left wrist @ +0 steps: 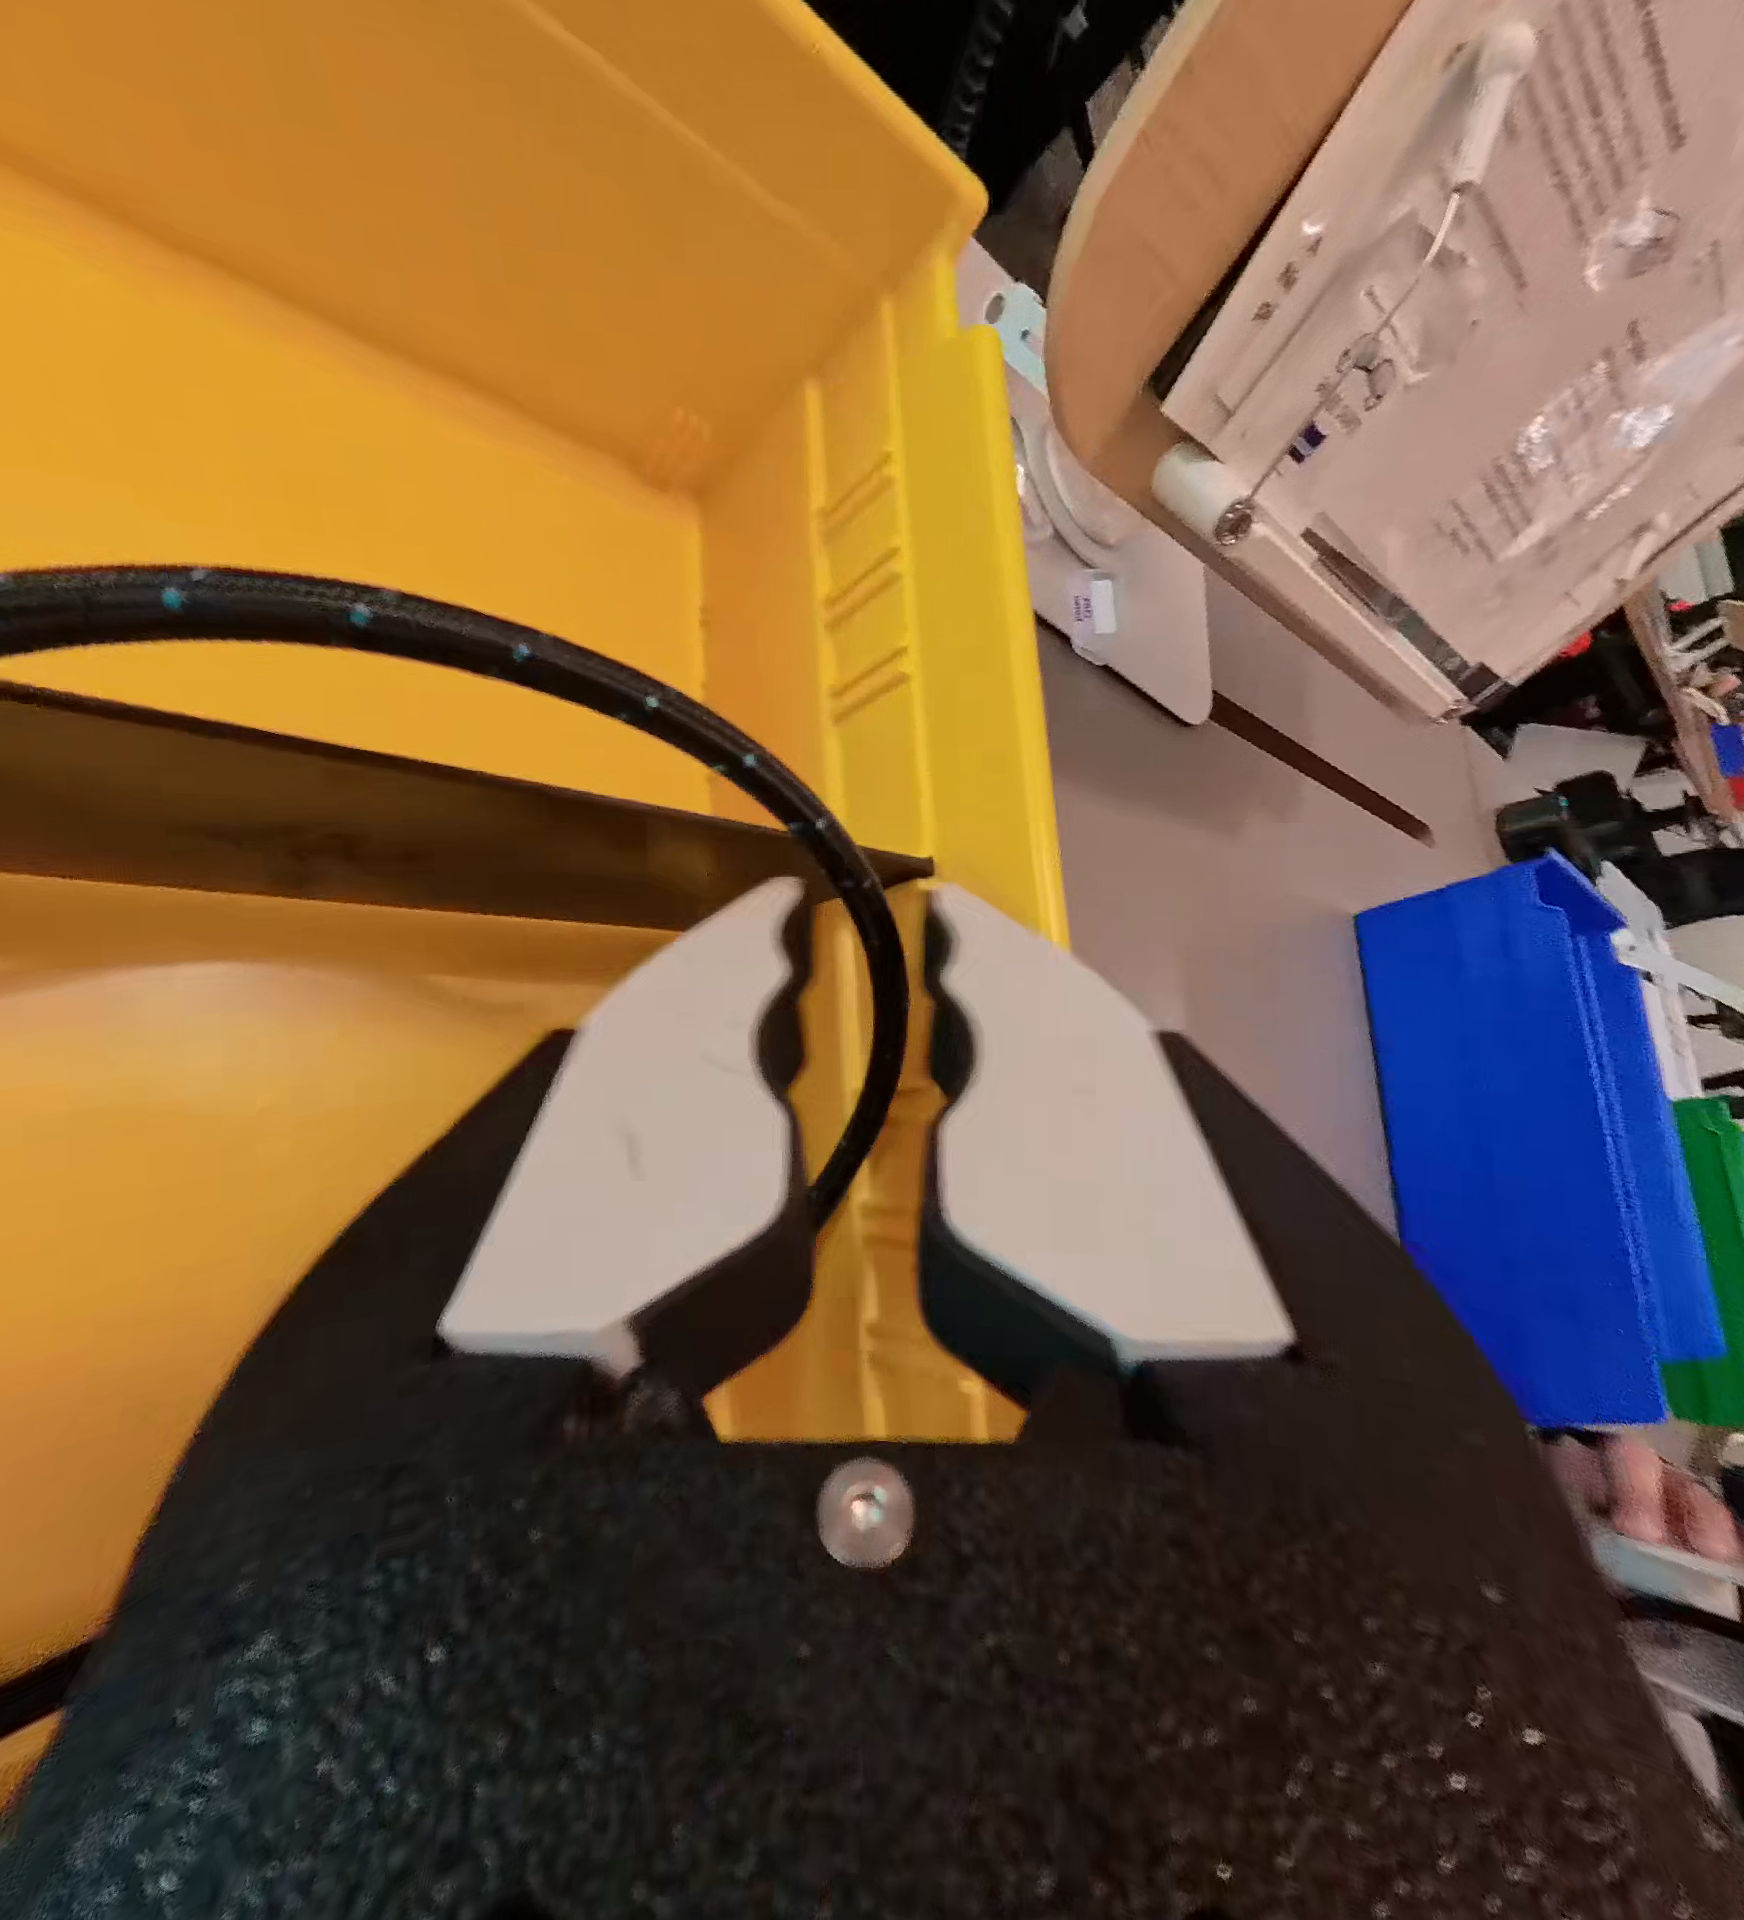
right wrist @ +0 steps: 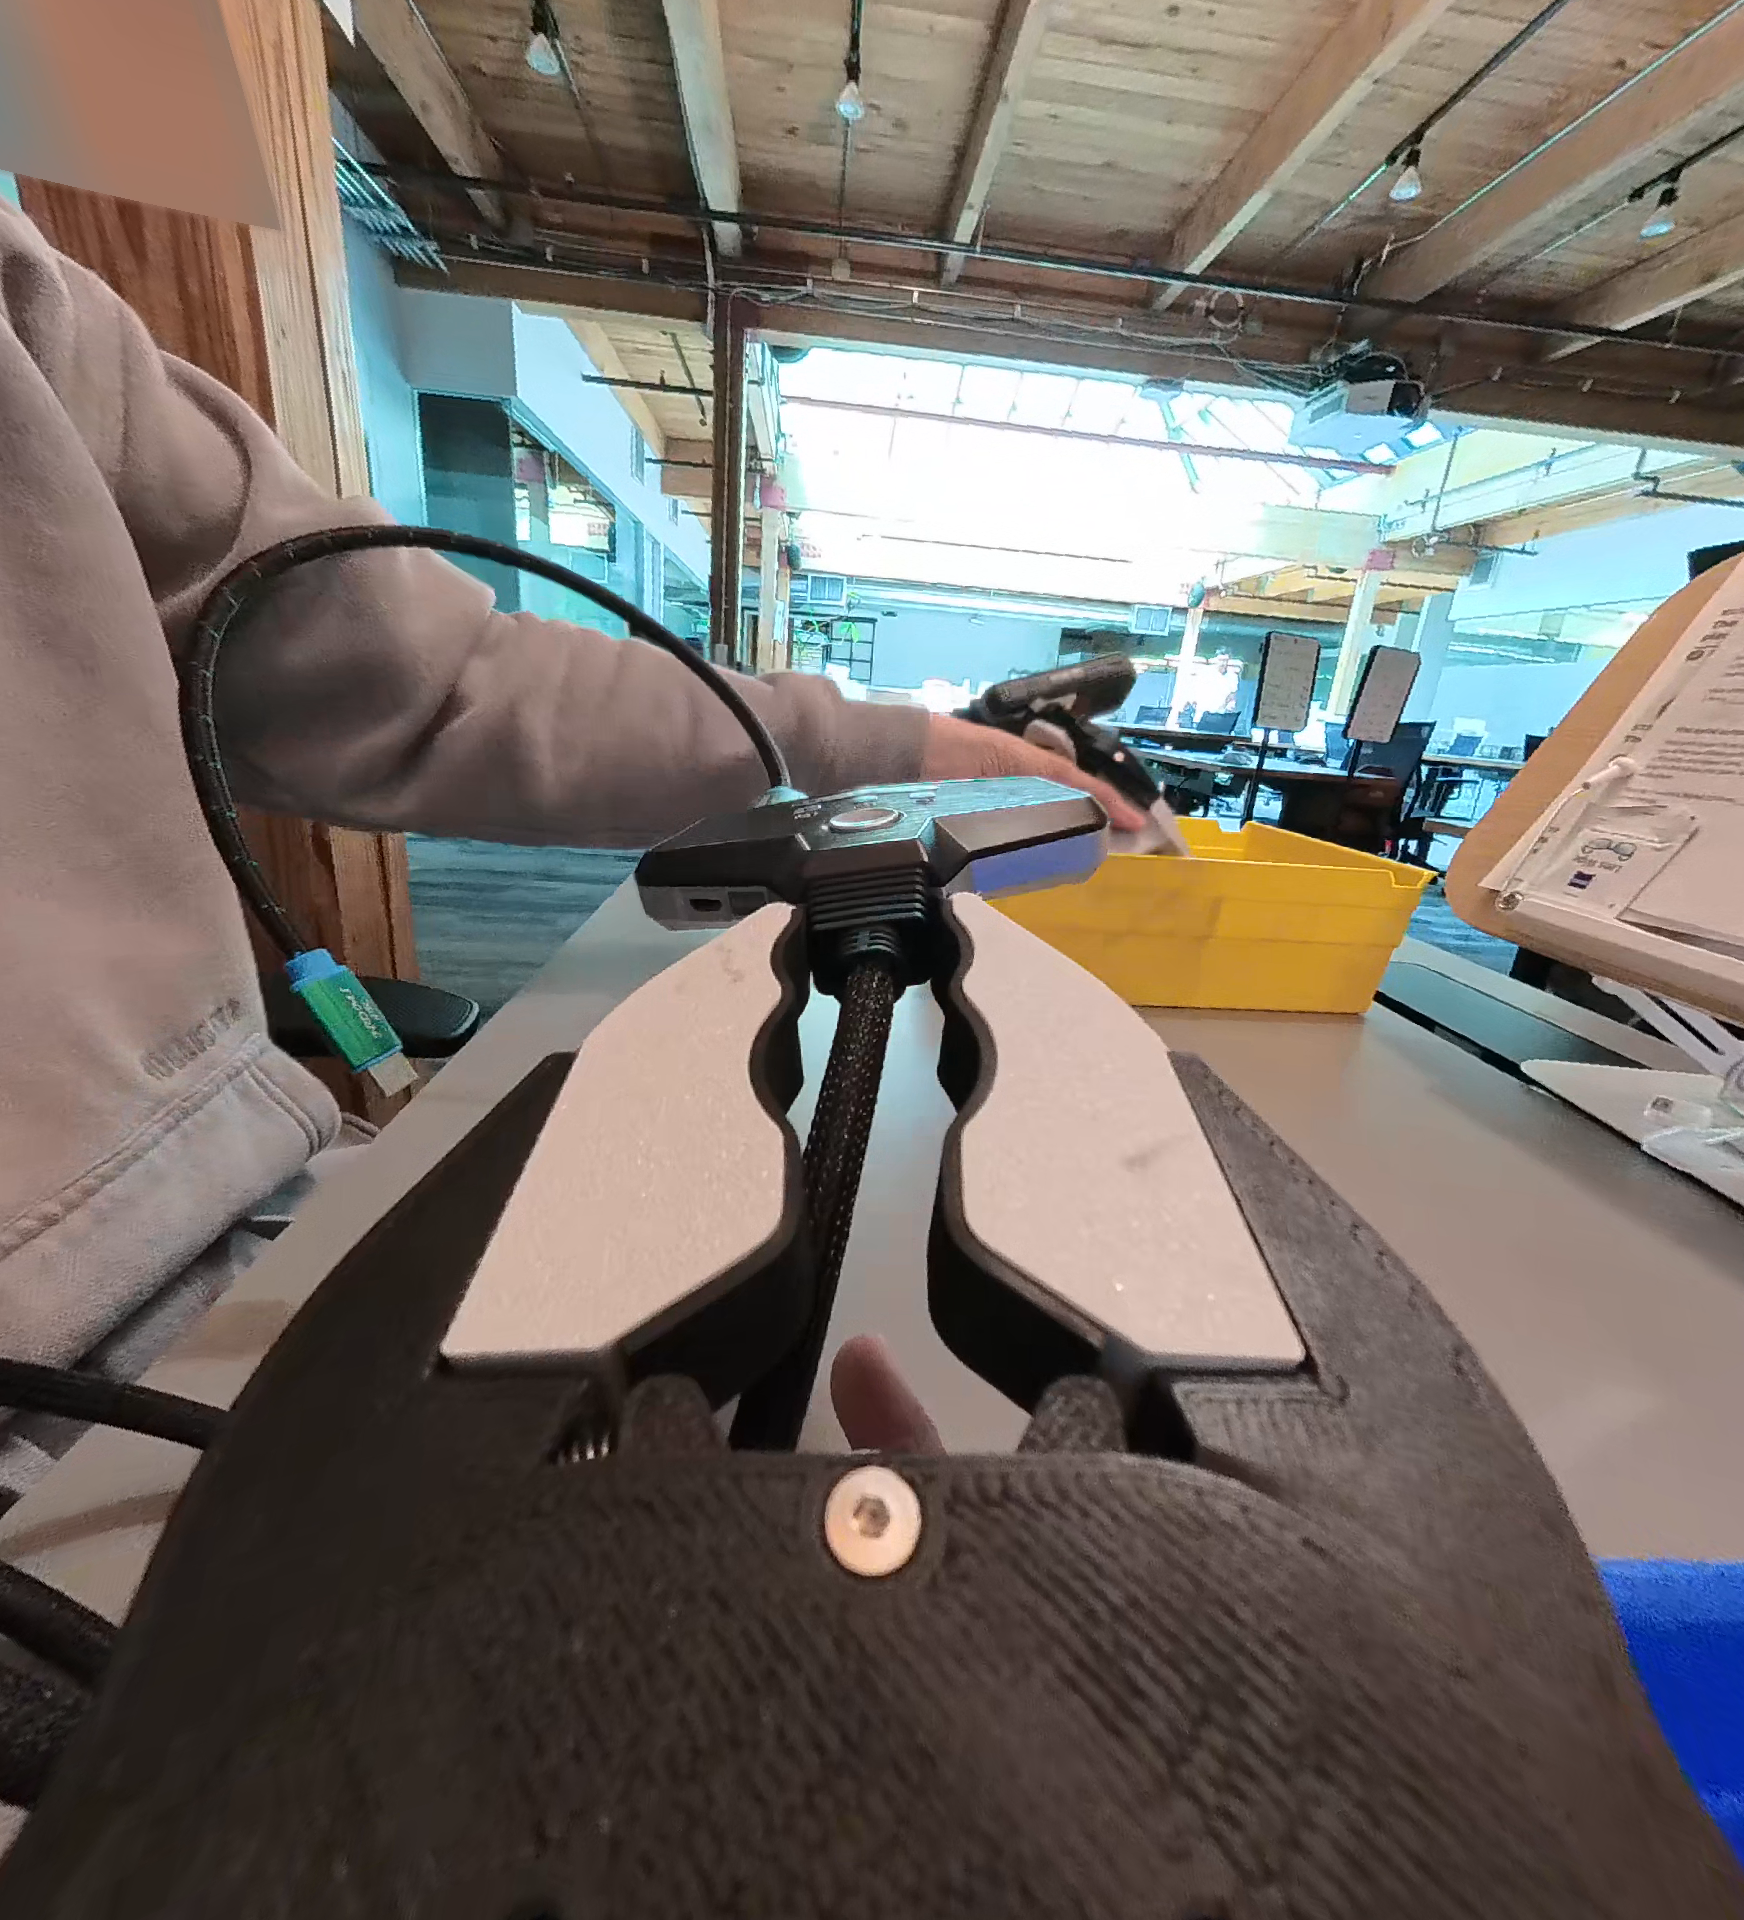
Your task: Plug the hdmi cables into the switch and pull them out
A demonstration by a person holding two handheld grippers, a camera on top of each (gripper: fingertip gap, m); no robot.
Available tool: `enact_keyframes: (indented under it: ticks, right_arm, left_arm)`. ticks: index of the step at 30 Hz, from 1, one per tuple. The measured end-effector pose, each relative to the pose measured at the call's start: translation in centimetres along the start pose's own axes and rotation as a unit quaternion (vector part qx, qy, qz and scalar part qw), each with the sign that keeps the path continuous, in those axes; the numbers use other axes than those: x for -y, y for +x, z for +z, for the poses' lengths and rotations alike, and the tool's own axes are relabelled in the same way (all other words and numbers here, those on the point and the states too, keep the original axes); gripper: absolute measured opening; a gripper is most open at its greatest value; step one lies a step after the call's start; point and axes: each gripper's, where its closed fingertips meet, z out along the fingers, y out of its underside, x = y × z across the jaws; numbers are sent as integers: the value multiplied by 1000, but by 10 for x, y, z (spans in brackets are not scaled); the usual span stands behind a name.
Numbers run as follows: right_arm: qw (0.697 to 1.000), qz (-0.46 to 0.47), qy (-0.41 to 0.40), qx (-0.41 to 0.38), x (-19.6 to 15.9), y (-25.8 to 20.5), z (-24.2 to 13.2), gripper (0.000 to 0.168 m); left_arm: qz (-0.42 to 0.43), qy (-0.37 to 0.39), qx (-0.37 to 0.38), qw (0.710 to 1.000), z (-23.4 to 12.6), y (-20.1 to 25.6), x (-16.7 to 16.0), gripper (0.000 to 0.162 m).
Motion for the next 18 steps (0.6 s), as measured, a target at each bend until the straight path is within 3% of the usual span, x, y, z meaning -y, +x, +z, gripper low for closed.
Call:
enact_keyframes:
  ticks: [1,4,7,9,13,15,16,18]
  right_arm:
    - [1000,0,2,-1,1,1,-1,22]
    - [1000,4,19,0,6,1,-4,22]
    - [999,10,48,15,14,-1,-8,22]
    - [997,19,70,28,20,-3,-10,22]
    - [995,26,94,39,27,-5,-15,22]
    - [995,18,91,33,28,-5,-17,22]
    - [995,14,91,31,29,-6,-19,22]
    - [995,6,94,29,32,-7,-22,22]
  left_arm:
    - [4,7,0,1000,0,0,0,10]
    - [54,6,7,998,-10,4,-2,9]
    - [171,26,92,981,-33,8,7,10]
    - [270,50,134,952,-51,32,18,10]
    - [462,68,180,866,-79,106,26,6]
    - [568,77,177,800,-83,147,18,5]
    - [632,79,148,757,-81,171,6,6]
    - [710,45,95,696,-71,201,-32,6]
